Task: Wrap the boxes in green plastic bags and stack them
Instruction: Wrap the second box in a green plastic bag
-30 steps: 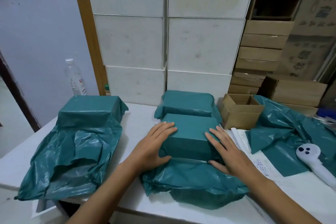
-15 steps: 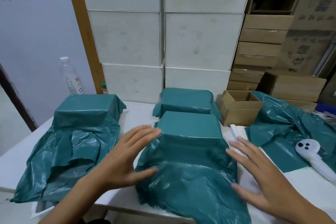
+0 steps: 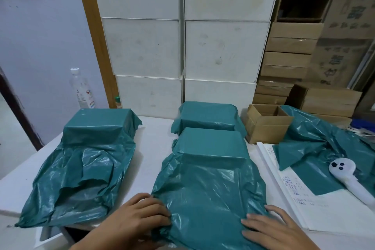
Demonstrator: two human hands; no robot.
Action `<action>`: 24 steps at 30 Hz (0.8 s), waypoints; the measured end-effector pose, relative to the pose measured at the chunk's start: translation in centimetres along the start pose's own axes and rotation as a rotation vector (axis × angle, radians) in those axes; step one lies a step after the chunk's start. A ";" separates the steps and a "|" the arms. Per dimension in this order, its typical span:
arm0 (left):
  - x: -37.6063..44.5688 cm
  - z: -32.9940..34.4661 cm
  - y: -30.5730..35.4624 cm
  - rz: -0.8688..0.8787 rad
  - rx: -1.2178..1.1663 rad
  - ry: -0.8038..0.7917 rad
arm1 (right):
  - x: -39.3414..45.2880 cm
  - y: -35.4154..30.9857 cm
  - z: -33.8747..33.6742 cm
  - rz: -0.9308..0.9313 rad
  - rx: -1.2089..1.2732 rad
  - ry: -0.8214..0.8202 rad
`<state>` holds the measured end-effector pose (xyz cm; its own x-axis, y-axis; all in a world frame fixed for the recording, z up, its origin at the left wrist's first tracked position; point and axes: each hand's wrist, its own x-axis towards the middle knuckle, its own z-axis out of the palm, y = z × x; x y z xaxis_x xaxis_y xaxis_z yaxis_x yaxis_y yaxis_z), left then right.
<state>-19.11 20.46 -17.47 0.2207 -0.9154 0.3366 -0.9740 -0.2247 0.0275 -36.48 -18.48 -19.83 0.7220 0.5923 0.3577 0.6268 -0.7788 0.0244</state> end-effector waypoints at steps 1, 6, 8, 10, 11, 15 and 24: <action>0.1 -0.1 0.1 -0.007 -0.022 0.026 | 0.2 0.9 0.2 -0.042 -0.058 0.082; 1.5 -1.5 0.4 -0.143 -0.265 0.218 | -1.1 1.1 -1.3 0.155 0.083 0.278; 2.5 -2.3 0.1 -0.238 -0.363 0.293 | 0.0 0.8 -2.7 0.347 0.230 0.249; 4.3 -3.3 -0.5 -0.294 -0.426 0.373 | 3.2 0.5 -5.7 0.565 0.436 0.384; 5.4 -3.9 -1.0 -0.312 -0.451 0.408 | 4.3 1.1 -6.4 0.597 0.457 0.440; 10.7 -6.4 -3.4 -0.409 -0.511 0.512 | 8.4 3.9 -9.6 0.765 0.567 0.549; 19.5 -4.7 -9.6 -0.688 -0.483 0.383 | 14.2 12.3 -8.2 0.995 0.647 0.625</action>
<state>-5.70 6.32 -6.76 0.8108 -0.4398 0.3863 -0.5687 -0.4354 0.6978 -20.95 -21.33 -6.84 0.8036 -0.4934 0.3329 0.0670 -0.4808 -0.8743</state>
